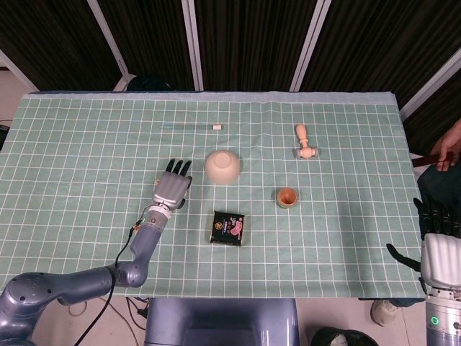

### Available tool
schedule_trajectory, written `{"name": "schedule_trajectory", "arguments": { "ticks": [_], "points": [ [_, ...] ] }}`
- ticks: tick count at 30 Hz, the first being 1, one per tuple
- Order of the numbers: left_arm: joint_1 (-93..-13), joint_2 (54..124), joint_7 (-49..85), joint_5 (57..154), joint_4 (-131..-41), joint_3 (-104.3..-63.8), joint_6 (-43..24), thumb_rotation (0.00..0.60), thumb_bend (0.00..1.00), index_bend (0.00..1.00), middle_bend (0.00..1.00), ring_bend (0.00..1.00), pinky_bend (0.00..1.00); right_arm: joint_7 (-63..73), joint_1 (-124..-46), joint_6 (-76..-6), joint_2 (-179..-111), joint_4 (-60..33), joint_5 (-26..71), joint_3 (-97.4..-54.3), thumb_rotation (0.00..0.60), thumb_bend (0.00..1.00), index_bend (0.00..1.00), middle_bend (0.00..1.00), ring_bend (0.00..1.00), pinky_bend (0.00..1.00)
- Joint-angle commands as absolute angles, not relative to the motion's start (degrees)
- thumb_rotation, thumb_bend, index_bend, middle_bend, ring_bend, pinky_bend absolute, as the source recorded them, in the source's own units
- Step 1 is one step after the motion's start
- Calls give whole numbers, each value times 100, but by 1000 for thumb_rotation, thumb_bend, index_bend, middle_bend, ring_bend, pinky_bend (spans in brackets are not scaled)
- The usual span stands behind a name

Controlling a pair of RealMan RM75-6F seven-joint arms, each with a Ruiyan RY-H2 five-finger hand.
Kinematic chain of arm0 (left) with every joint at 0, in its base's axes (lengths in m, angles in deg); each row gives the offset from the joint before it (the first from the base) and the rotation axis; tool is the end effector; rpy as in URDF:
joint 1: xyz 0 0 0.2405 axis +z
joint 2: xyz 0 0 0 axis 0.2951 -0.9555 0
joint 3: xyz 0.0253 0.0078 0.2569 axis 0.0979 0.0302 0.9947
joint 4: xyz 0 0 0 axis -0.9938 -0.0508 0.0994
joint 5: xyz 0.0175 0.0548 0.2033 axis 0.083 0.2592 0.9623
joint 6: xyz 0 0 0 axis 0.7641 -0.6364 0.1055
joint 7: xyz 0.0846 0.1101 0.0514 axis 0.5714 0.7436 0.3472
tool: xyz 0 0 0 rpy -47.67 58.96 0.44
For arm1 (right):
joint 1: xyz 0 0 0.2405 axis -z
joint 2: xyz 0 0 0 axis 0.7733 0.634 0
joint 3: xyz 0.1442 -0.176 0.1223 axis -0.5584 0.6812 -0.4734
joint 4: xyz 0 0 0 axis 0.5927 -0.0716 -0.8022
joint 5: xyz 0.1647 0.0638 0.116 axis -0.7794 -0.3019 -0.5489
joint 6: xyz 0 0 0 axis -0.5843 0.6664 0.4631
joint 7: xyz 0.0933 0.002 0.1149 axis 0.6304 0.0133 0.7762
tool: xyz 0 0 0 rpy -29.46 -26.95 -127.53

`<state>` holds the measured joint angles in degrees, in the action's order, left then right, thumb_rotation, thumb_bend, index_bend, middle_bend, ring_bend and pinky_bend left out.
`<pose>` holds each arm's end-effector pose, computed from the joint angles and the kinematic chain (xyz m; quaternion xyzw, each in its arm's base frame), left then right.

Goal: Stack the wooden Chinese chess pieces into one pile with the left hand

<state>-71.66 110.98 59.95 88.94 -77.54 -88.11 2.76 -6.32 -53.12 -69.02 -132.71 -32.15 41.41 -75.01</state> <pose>-0.1219 0.3957 -0.0861 -0.7712 -0.3067 -0.2556 0.4958 -0.3062 -0.1916 0.1578 0.5169 -0.3467 0.4095 0.6670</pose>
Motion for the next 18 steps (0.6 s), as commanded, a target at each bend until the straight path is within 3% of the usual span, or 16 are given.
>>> {"name": "schedule_trajectory", "arguments": {
  "ticks": [1, 18],
  "points": [
    [-7165, 11096, 6012, 8873, -7747, -8812, 274, 600, 274, 468, 0, 0, 0, -641, -5313, -6906, -13278, -3209, 4147, -7499, 600, 233, 98, 13, 0, 0],
    [-7214, 11165, 6330, 8719, -7649, -8760, 230, 600, 293, 483, 0, 0, 0, -642, -5315, -6904, -13275, -3197, 4132, -7508, 600, 233, 102, 13, 0, 0]
  ]
}}
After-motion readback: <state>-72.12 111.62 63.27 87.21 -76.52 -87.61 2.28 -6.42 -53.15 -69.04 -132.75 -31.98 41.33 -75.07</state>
